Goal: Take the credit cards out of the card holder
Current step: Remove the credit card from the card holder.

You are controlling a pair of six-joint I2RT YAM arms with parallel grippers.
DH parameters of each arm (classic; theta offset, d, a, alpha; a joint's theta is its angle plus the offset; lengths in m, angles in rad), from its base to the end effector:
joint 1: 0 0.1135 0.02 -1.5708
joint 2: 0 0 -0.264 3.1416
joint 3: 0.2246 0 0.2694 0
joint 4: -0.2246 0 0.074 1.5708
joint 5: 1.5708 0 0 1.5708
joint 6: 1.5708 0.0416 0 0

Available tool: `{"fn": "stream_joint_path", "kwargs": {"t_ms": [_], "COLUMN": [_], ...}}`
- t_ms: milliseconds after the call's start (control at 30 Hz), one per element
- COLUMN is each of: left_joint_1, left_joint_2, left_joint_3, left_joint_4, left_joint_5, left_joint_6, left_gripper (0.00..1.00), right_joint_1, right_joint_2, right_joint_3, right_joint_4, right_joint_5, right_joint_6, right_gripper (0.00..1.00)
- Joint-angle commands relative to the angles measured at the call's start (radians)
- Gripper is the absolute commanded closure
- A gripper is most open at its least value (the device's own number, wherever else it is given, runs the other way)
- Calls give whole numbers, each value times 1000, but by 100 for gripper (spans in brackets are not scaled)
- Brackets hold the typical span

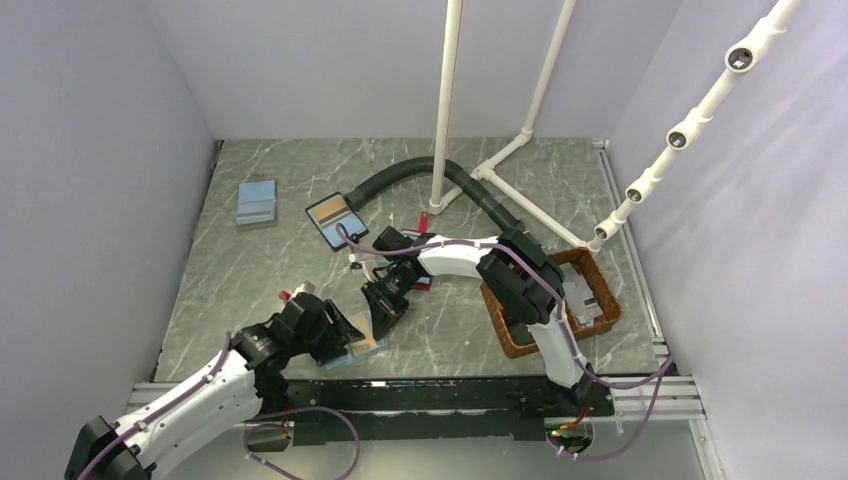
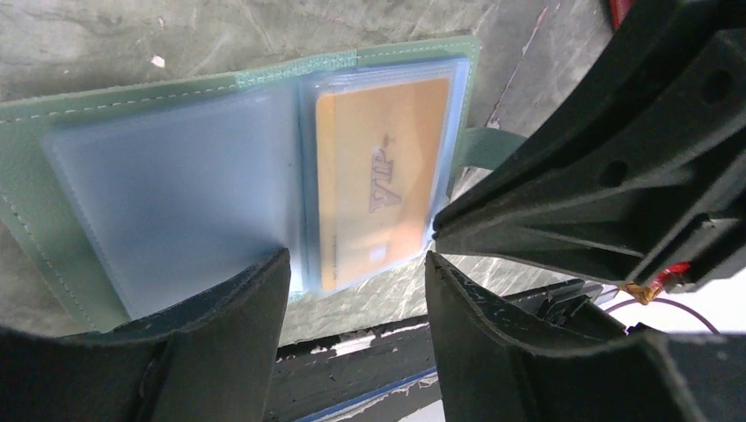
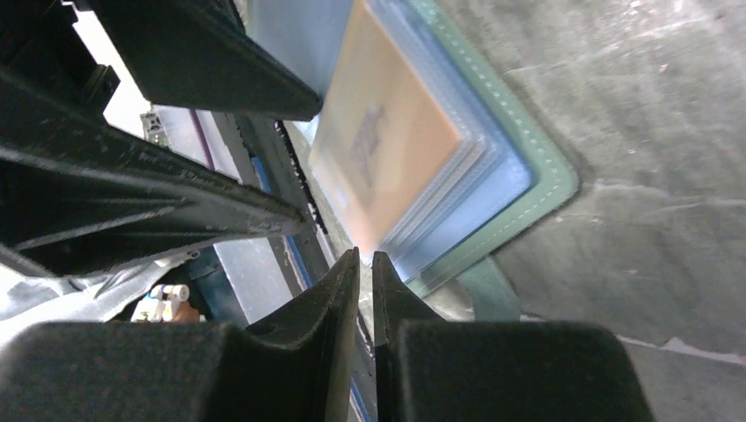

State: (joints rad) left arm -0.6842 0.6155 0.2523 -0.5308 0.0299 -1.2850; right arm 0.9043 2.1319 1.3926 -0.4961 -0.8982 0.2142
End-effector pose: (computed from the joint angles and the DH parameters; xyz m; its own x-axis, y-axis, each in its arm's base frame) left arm 0.1105 -0.0918 0.1386 -0.7904 -0.5929 -0.1542 -0.3974 0.6878 -0.6075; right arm 0.2389 0.3564 0.1101 -0.7084 -0.6864 -0.1646 -0.5099 0.3364 0.7917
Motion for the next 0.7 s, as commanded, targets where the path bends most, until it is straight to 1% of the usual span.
{"fn": "stream_joint_path", "kwargs": {"t_ms": [0,200,333,467,567,667], "left_joint_1": [-1,-1,-1,-1,0,0], "left_joint_2": [14,64,104,117,110,98], "left_joint_3": [-6,-32,-18,-16,-33,-35], "left_joint_4": [53,120,115,115,145,129], "left_joint_5": [4,9,0,-15,-12,-21], "left_joint_6": [-12,-38,-41,-51,-68,-77], "left_gripper": [37,36,34,34,34,33], "right_joint_1": [-2,-2,-1,3,19,27], "right_joint_2": [20,12,9,1,21,36], "right_joint_3": [47,48,70,68,83,105], "right_joint_4": [9,-7,-45,-43,-59,-82], "right_joint_5": [22,84,173,173,198,222], "right_joint_6": [24,6,-18,-22,-31,-44], "right_gripper": [85,77,73,73,73,72]}}
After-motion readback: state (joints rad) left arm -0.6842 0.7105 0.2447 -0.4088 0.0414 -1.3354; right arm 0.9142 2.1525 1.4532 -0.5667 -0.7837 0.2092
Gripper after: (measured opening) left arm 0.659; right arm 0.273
